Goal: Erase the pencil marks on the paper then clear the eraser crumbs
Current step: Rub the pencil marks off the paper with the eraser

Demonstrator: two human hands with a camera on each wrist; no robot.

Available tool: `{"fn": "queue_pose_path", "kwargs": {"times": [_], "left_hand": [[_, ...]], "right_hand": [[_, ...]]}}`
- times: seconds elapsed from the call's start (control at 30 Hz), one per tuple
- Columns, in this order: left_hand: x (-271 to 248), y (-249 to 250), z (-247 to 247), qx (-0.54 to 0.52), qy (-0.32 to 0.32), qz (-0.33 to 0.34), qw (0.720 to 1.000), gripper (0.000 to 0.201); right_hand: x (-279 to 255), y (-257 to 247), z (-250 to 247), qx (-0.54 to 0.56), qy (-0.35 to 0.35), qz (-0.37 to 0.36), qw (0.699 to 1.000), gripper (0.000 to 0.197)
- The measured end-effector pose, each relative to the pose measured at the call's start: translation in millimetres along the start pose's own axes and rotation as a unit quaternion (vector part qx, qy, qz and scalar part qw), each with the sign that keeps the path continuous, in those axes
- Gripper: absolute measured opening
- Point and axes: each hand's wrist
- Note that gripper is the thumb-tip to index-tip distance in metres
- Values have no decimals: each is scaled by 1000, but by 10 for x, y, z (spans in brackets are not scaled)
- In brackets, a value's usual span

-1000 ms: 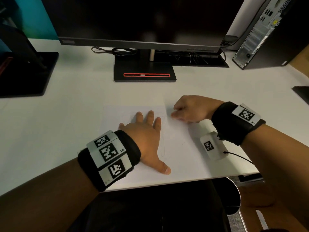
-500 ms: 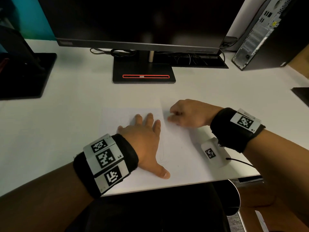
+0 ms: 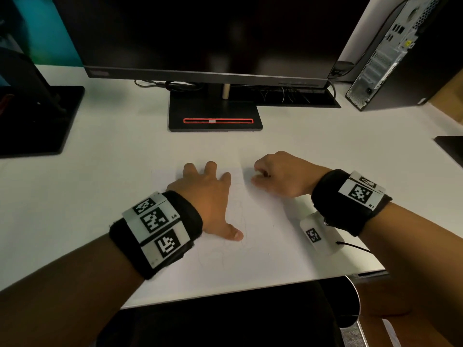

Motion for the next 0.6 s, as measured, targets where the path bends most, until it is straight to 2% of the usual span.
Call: {"fn": "queue_pose_path", "kwargs": {"times": [0.1, 0.17, 0.23, 0.33, 0.47, 0.6], "left_hand": [[3, -9, -24, 3, -9, 4, 1000, 130], [-5, -7, -28, 4, -12, 4, 1000, 131], [-7, -4, -30, 7, -13, 2, 1000, 132], [-8, -14, -24, 7, -12, 3, 1000, 132], [-10, -4, -17, 16, -9, 6, 1000, 132], [-19, -1, -24, 13, -4, 1, 1000, 131]], "right_hand": [[2, 23, -37, 12, -17, 7, 1000, 36], [29, 45, -77, 13, 2, 22, 1000, 35], [49, 30, -48, -3, 8, 6, 1000, 36], [44, -3, -1, -13, -24, -19, 999, 39], [95, 39, -87, -4, 5, 15, 1000, 37], [92, -24, -2, -25, -35, -22, 999, 39]]}}
Point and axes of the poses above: each hand's wrist, its own x-axis towards the middle knuckle, its own z-axis out of the palm, y = z × x, and after that the axes turned 15 degrees about x, right-handed
